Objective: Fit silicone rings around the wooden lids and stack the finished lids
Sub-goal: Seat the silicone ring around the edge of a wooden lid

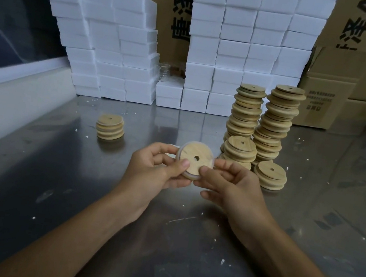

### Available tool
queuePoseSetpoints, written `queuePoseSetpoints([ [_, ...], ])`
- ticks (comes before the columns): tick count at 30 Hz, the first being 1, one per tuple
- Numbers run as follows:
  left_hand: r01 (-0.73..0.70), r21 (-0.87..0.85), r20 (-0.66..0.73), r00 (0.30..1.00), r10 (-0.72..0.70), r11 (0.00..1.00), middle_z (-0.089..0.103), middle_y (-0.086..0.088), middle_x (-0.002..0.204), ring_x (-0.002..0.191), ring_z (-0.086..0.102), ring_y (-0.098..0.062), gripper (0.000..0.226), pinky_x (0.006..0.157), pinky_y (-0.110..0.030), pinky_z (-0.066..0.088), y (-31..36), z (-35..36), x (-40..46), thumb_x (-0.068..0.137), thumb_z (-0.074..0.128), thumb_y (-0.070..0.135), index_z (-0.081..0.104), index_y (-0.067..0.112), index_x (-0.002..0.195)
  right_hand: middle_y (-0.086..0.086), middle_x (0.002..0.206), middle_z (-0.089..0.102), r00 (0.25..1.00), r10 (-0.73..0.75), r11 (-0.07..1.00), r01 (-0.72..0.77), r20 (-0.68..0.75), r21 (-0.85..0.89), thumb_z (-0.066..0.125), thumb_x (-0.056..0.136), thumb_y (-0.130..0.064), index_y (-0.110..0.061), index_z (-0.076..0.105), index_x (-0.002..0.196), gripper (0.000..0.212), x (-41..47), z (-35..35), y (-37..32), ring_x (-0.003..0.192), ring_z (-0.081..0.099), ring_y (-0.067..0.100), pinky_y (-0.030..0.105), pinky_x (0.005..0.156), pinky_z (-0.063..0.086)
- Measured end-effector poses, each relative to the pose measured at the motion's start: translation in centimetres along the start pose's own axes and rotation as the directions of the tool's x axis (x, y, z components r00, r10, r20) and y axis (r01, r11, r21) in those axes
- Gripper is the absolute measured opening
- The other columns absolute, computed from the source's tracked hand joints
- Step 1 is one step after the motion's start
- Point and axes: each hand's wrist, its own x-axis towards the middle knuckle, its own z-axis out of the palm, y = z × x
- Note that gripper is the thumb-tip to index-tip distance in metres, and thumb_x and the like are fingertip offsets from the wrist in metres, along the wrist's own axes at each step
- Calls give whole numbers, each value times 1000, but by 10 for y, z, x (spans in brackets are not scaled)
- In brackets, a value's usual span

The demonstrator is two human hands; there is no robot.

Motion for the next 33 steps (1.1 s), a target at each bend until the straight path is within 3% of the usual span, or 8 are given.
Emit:
queuePoseSetpoints([
  [5, -43, -24, 2, 999, 43, 999, 69, -10, 71, 77, 74, -29, 30, 68, -32, 60, -5, 3, -1, 77, 74, -2, 57, 2, 102, 20, 93, 76, 998, 57, 991, -54, -18, 120, 76, 82, -15, 1, 75, 87, 16, 1, -2, 3, 82, 73, 18, 20, 67, 57],
  [12, 65, -181, 30, 998, -60, 981, 72, -23, 95, 89, 73, -27, 23, 72, -27, 59, -8, 7, -3, 78, 70, -4, 56, -1, 96, 5, 88, 77, 999, 45, 998, -45, -7, -52, 81, 67, -36, -10, 78, 83, 31, -2, 0, 4, 85, 73, 9, 17, 63, 53],
  [15, 72, -172, 80, 995, -59, 982, 73, -21, 99, 91, 73, -26, 25, 74, -29, 59, -8, 8, -4, 78, 71, -3, 57, 0, 99, 3, 86, 77, 999, 39, 998, -39, -2, -55, 81, 67, -37, -14, 78, 82, 27, -2, -1, 2, 81, 72, 5, 19, 62, 51],
  [19, -15, 4, 70, 997, 14, 1000, 76, -10, 92, 82, 74, -26, 40, 65, -28, 59, -10, 10, -6, 78, 75, 0, 57, 7, 113, 4, 85, 76, 999, 48, 998, -49, -12, -43, 77, 82, -25, -17, 77, 77, 9, -1, -2, 1, 78, 70, 6, 25, 67, 50],
  [21, -143, 179, 63, 989, 134, 973, 76, -3, 93, 79, 74, -22, 58, 63, -29, 59, -14, 8, -5, 73, 81, 3, 53, 18, 121, 8, 87, 76, 998, 56, 998, -56, -16, -21, 75, 84, -23, -14, 76, 82, 10, 0, -2, 1, 76, 69, 6, 26, 68, 49],
  [24, -281, 363, 107, 960, 260, 888, 72, 5, 108, 86, 73, -13, 77, 72, -27, 59, -18, 3, 0, 66, 88, 10, 50, 34, 127, 13, 94, 76, 997, 77, 997, -77, 8, -7, 73, 86, -23, -2, 74, 96, 23, 1, -2, -1, 77, 67, 7, 25, 66, 48],
  [29, -363, 413, 115, 930, 348, 835, 69, 15, 106, 91, 70, -8, 65, 72, -19, 55, -16, -7, 5, 55, 91, 30, 61, 40, 113, 5, 90, 75, 992, 110, 994, -109, 57, -15, 74, 85, -26, -6, 75, 98, 23, 0, -2, -1, 75, 65, 7, 23, 61, 48],
  [33, -384, 411, 124, 922, 366, 827, 70, 14, 104, 93, 70, -8, 58, 74, -18, 54, -17, -10, 8, 61, 90, 23, 64, 31, 113, 6, 90, 74, 993, 100, 994, -98, 58, -41, 74, 85, -25, -15, 75, 82, 11, 1, -1, 2, 74, 65, 8, 22, 60, 48],
])
